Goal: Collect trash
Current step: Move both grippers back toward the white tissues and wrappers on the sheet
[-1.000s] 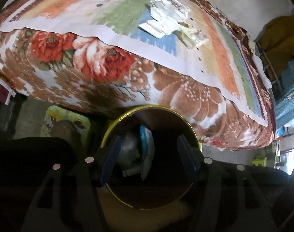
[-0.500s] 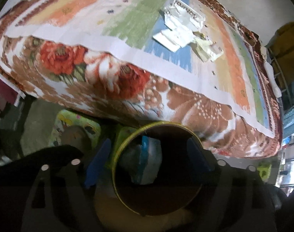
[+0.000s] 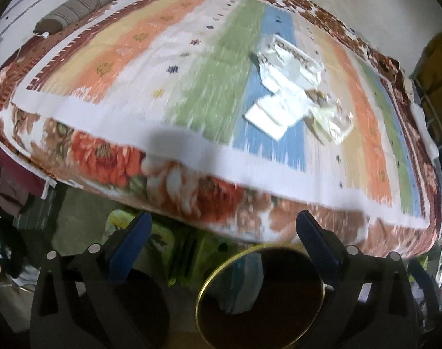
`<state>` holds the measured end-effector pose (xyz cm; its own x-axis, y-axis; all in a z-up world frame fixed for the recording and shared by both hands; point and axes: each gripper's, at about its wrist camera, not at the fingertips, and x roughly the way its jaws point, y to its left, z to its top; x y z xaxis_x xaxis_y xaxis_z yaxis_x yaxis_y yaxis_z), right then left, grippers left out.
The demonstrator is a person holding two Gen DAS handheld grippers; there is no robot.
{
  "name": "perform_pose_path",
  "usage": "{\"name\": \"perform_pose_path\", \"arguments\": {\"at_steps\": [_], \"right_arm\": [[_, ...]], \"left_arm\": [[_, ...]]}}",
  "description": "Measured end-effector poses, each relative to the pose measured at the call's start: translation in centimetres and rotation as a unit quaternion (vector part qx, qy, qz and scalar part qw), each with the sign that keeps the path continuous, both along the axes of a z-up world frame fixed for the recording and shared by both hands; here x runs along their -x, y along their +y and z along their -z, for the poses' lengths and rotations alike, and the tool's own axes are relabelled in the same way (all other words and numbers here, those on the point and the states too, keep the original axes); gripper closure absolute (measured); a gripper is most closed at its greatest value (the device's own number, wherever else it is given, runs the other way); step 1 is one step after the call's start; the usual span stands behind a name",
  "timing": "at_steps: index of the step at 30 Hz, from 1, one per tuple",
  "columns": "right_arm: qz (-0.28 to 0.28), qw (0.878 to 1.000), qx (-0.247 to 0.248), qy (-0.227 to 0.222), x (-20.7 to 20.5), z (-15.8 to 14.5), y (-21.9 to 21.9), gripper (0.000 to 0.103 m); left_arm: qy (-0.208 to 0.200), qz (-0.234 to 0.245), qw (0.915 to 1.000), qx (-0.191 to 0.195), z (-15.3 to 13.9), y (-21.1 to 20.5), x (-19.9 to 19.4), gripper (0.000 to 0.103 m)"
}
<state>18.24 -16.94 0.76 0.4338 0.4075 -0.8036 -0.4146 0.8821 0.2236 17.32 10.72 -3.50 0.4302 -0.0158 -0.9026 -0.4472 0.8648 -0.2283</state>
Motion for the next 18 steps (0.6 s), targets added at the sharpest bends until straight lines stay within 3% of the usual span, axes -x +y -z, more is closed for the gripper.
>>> {"name": "perform_pose_path", "arguments": {"at_steps": [7, 15, 18], "right_arm": [[0.015, 1.0, -0.016, 0.01, -3.3, -0.2, 0.2, 0.009], [0.018, 1.0, -0.021, -0.001, -6.4, -0.7, 1.3, 0.009], [0.025, 0.999, -0.021, -0.011, -8.0, -0.9, 1.4, 0.009]], "left_arm": [[-0.007, -0.004, 0.9997, 0.022, 0.0, 1.6, -3.1, 0.006], [-0.054, 0.013, 0.9984, -0.01, -1.6, 2.3, -6.1, 0.006], [-0.059, 0.008, 0.9982, 0.004, -1.4, 3.0, -6.9, 0.006]]}}
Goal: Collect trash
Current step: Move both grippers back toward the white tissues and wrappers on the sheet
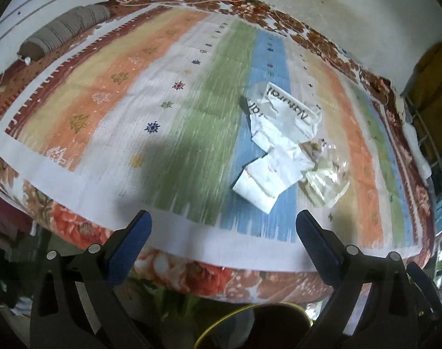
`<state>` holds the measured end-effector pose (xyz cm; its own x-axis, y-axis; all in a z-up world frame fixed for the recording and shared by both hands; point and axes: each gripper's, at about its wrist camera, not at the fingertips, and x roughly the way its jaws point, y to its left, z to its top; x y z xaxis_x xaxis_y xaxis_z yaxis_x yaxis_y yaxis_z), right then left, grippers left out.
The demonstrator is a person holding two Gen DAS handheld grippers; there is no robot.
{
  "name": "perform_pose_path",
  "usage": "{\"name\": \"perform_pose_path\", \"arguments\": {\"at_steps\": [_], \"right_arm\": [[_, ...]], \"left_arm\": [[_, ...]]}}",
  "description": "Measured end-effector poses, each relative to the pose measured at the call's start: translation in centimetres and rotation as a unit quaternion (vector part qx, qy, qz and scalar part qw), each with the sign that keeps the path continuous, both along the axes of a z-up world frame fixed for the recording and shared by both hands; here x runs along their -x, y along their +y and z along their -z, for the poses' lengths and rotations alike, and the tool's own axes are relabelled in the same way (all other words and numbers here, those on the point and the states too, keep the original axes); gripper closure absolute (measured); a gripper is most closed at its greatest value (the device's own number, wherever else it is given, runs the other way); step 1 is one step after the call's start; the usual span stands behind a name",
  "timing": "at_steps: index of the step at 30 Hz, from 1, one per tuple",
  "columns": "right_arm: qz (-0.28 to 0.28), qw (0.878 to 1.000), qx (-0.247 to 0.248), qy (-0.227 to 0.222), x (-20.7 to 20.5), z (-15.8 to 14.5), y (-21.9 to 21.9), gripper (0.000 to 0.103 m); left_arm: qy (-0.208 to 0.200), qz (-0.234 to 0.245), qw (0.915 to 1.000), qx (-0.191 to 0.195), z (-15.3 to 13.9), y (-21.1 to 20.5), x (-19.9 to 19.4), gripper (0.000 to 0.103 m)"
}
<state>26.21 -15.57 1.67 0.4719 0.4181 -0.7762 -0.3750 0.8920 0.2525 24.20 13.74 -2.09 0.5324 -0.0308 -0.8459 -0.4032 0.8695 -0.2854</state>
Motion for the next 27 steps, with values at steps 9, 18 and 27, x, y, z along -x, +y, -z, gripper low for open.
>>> {"name": "perform_pose_path", "arguments": {"at_steps": [9, 18, 27], "right_arm": [[-0.026, 1.0, -0.006, -0.016, -3.9, 1.0, 1.5, 0.009], [-0.033, 0.999, 0.005, -0.007, -6.2, 2.4, 3.0, 0.013], [-0.03, 1.0, 0.0, 0.007, -9.3, 4.3, 2.6, 0.018]], "left_arm": [[-0.047, 0.0, 0.9984, 0.031, -0.5, 0.9, -2.0, 0.006], [-0.081, 0.023, 0.9958, 0.035, -0.7, 0.4, -4.8, 0.007], [-0.087, 0.041, 0.995, 0.026, 0.1, 0.3, -7.8, 0.006]]}}
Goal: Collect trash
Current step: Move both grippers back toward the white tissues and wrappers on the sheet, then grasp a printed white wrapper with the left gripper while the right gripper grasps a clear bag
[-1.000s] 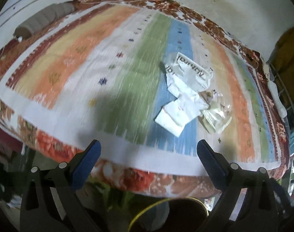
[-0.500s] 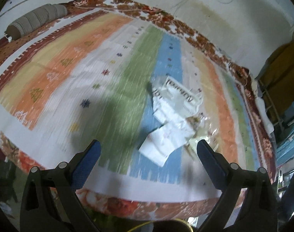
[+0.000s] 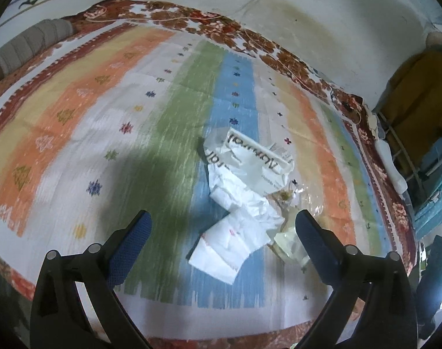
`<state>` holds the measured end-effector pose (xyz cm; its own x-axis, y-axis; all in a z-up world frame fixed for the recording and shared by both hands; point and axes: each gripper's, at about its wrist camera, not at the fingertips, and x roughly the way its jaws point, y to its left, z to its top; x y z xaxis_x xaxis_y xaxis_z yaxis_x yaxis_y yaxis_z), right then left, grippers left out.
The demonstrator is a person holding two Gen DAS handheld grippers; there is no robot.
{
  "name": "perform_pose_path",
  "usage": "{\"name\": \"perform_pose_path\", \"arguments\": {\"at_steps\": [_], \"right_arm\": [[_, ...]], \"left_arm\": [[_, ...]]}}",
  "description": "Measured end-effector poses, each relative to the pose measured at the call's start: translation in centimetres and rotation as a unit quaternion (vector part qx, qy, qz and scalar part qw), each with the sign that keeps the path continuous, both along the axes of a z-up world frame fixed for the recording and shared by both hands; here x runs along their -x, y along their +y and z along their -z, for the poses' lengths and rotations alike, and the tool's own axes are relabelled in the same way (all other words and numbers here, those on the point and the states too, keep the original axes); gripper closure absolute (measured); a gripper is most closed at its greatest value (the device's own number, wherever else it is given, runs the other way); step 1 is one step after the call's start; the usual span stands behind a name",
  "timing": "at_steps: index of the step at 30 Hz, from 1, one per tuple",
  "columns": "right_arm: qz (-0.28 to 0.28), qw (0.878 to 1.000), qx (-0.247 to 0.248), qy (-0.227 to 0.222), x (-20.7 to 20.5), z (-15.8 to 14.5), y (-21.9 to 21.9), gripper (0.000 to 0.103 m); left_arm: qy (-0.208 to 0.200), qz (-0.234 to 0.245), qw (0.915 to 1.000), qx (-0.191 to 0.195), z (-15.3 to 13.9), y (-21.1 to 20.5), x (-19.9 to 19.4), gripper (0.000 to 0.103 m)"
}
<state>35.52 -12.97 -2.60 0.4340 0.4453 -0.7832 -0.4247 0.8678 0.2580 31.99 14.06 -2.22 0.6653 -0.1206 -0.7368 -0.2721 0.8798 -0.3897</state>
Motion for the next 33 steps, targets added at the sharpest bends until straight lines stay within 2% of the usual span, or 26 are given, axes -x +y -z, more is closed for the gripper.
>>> {"name": "perform_pose_path", "arguments": {"at_steps": [3, 8, 12, 19, 24, 28, 33], "right_arm": [[-0.006, 1.0, 0.002, 0.006, -0.8, 0.8, 0.5, 0.021], [-0.017, 1.0, 0.012, 0.022, -1.9, 1.7, 1.6, 0.032], [-0.019, 0.999, 0.017, 0.035, -3.0, 2.5, 2.0, 0.037], [-0.001, 0.998, -0.019, 0.068, -5.0, 3.5, 1.5, 0.044], [-0.004, 0.997, -0.017, 0.072, -5.8, 3.9, 1.9, 0.052], [-0.008, 0.996, -0.026, 0.08, -6.4, 4.2, 2.1, 0.063], [0.002, 0.995, -0.046, 0.094, -7.0, 4.4, 1.8, 0.082]], "left_arm": [[0.0, -0.004, 0.9999, 0.01, 0.1, 0.5, -1.0, 0.006], [-0.007, -0.012, 0.9993, 0.034, 0.1, 0.9, -2.9, 0.006], [-0.002, -0.003, 0.9996, 0.028, 0.6, 0.3, -4.8, 0.006], [0.009, 0.002, 0.9991, 0.041, 2.0, -0.1, -7.0, 0.006], [0.005, 0.002, 0.9983, 0.059, 2.0, -0.1, -8.2, 0.006], [0.018, -0.001, 0.9974, 0.07, 2.5, -0.1, -9.7, 0.007], [0.02, -0.023, 0.9917, 0.125, 3.4, 1.0, -11.6, 0.01]]}}
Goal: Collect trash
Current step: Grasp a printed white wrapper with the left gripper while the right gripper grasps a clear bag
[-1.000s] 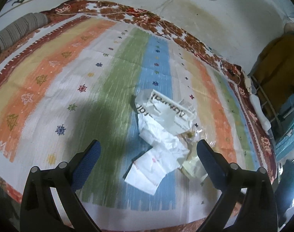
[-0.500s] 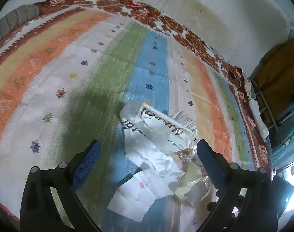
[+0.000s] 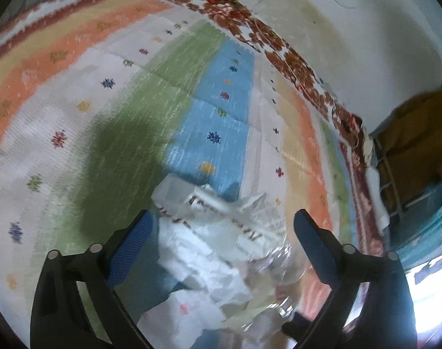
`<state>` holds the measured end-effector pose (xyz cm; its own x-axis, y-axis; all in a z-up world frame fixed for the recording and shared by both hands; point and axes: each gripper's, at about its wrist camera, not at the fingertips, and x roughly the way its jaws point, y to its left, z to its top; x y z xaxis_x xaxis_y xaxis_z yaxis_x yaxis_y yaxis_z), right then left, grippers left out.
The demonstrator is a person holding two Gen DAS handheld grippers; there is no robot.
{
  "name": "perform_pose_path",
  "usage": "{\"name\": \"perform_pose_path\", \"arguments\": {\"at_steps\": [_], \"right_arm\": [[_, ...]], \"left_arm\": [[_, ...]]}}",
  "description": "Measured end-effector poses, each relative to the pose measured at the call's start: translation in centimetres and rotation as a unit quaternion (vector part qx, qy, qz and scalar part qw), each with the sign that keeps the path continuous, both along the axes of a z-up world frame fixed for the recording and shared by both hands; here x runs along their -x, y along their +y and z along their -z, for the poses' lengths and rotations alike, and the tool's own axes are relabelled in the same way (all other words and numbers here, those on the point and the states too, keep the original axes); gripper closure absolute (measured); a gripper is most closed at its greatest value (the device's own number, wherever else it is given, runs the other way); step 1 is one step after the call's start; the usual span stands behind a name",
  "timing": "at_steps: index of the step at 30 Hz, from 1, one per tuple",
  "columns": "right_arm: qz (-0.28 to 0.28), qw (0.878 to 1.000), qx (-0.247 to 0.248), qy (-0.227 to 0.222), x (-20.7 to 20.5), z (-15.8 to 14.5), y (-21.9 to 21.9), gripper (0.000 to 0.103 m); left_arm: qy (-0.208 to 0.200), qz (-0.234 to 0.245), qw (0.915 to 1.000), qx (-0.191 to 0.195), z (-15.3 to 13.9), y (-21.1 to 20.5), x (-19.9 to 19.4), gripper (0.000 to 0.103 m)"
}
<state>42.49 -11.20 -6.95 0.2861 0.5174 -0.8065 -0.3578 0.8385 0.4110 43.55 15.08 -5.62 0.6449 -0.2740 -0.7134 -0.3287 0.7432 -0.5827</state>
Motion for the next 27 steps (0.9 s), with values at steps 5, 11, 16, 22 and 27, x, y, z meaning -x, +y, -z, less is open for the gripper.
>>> {"name": "perform_pose_path", "arguments": {"at_steps": [5, 11, 16, 22, 27], "right_arm": [[0.0, 1.0, -0.012, 0.015, -0.1, 0.6, 0.1, 0.093], [0.002, 0.999, -0.025, 0.024, -0.2, 0.8, 0.3, 0.101], [0.0, 0.999, -0.035, 0.022, -0.1, 0.3, 0.4, 0.103], [-0.002, 0.999, -0.034, 0.017, 0.0, -0.4, 0.5, 0.103], [-0.001, 0.999, -0.033, 0.01, 0.2, -1.5, 0.0, 0.103]], "left_arm": [[0.036, -0.003, 0.9992, 0.014, 1.5, -0.1, -1.6, 0.026], [0.044, 0.005, 0.9989, 0.018, 2.5, -0.1, -2.1, 0.055], [0.049, 0.001, 0.9987, 0.016, 2.8, 0.3, -2.0, 0.08], [0.037, -0.009, 0.9993, -0.005, 1.9, 0.7, -1.3, 0.091], [0.019, -0.025, 0.9995, -0.006, 0.1, 1.6, -0.3, 0.092]]}}
